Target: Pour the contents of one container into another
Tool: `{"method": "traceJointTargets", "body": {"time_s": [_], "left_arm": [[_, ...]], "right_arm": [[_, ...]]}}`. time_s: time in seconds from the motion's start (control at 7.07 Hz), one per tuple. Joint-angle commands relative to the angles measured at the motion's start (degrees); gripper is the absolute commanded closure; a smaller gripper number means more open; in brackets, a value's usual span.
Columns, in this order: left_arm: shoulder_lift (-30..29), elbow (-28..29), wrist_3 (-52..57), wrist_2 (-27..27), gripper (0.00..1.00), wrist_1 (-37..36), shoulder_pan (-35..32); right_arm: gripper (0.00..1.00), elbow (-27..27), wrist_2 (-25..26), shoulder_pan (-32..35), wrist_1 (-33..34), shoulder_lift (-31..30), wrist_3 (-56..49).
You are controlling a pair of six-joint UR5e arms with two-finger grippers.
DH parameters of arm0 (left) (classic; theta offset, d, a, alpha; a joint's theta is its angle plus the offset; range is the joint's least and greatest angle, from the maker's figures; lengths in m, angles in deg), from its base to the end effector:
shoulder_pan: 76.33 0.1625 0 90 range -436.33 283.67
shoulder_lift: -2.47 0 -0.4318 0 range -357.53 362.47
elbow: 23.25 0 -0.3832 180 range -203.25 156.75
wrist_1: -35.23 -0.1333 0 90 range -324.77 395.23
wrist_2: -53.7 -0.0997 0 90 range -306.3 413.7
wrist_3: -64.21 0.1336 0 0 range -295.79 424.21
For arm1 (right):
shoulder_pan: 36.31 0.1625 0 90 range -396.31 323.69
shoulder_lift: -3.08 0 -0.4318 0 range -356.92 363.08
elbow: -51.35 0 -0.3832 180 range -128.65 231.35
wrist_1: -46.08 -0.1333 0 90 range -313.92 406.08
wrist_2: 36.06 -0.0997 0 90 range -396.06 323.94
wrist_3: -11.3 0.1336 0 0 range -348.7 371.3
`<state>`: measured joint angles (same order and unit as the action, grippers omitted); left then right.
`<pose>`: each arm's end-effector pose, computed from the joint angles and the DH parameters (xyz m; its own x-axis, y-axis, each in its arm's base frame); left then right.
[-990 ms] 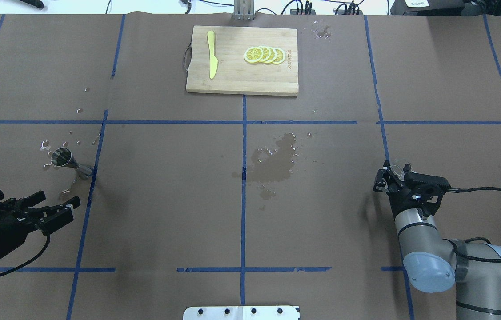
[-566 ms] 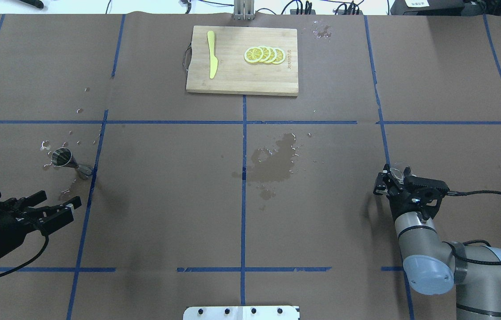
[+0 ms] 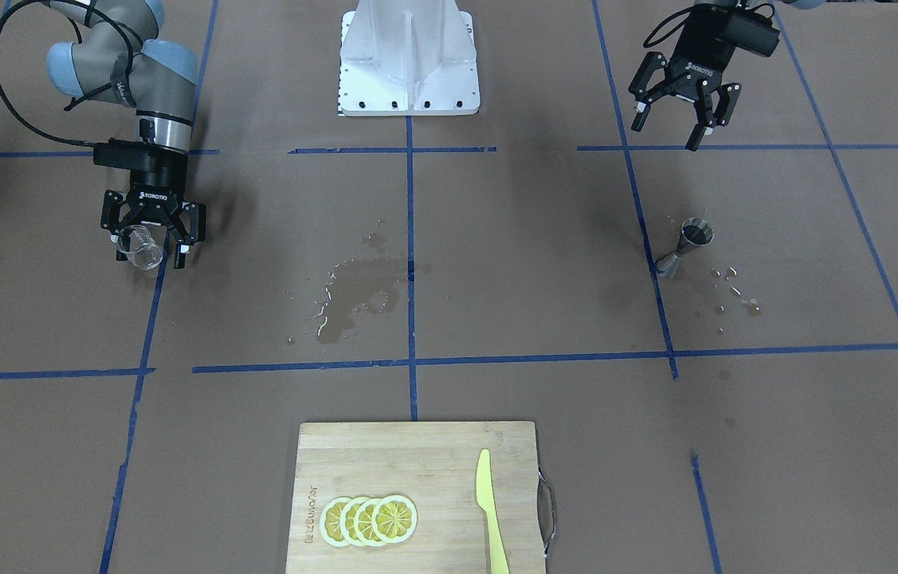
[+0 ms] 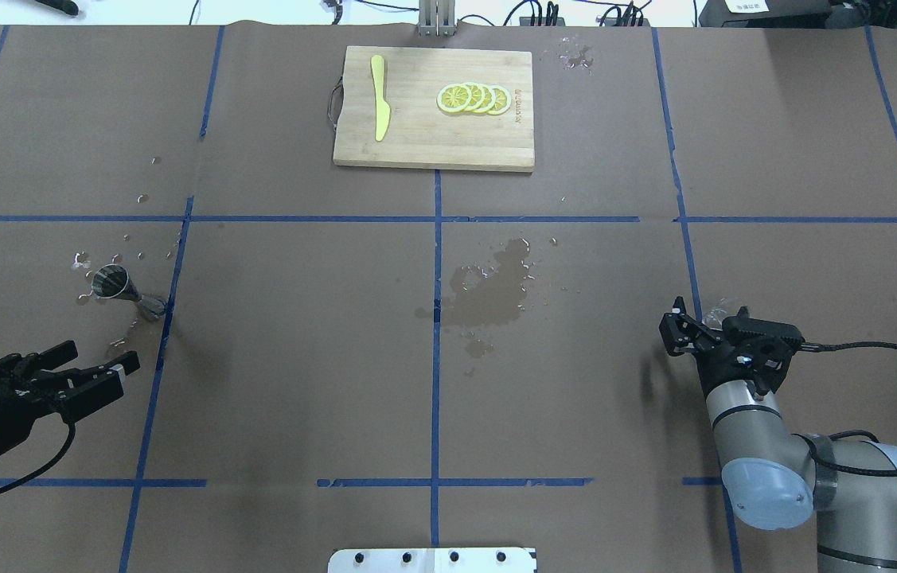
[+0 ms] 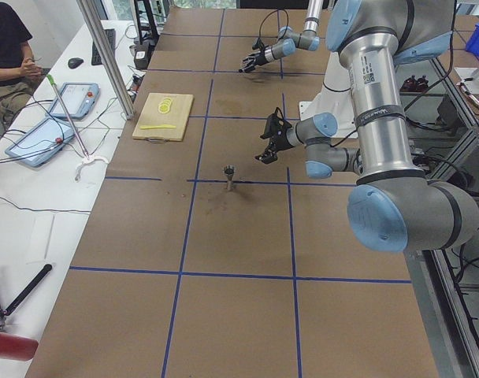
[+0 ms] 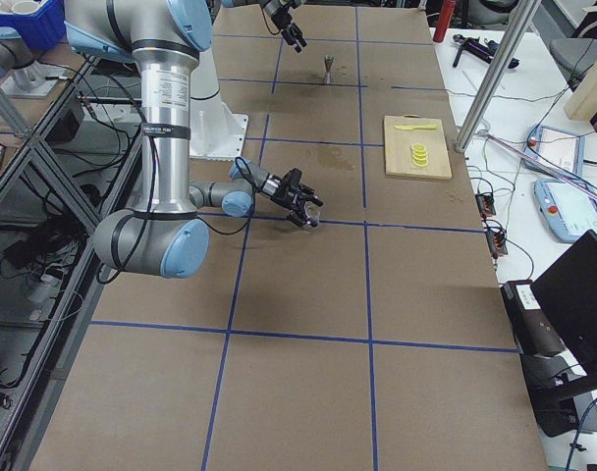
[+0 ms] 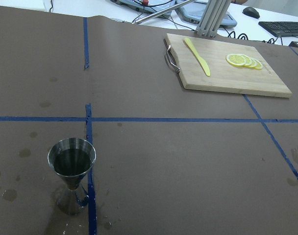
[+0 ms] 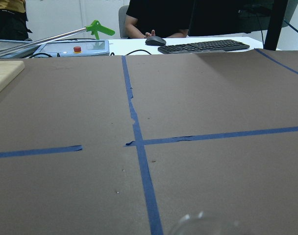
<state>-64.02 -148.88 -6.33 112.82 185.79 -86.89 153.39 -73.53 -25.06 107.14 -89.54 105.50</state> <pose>0.2988 -0.2610 0.4170 0.4888 0.1997 -0.8492 0.5050 0.7290 0.4621 -0.4309 -0.3297 0.5330 0.7229 0.1892 0.6645 -0.6565 0.4880 0.5752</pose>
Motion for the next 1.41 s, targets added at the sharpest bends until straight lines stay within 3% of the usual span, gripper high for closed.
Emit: {"method": "traceJointTargets", "body": {"time_s": [0.0,0.99,1.27], "left_arm": [[0.0,-0.2,0.0,0.0,0.00,0.0,-0.3],[0.0,-0.8,0.0,1.3,0.00,0.0,-0.8],[-0.2,-1.2,0.0,3.4,0.00,0.0,-1.1]], "right_arm": [[0.00,0.3,-0.1,0.1,0.0,0.0,-0.2],[0.00,4.6,-0.2,-1.9,0.0,-3.6,-0.1],[0.00,9.5,-0.5,-5.4,0.0,-11.1,-0.1]]}}
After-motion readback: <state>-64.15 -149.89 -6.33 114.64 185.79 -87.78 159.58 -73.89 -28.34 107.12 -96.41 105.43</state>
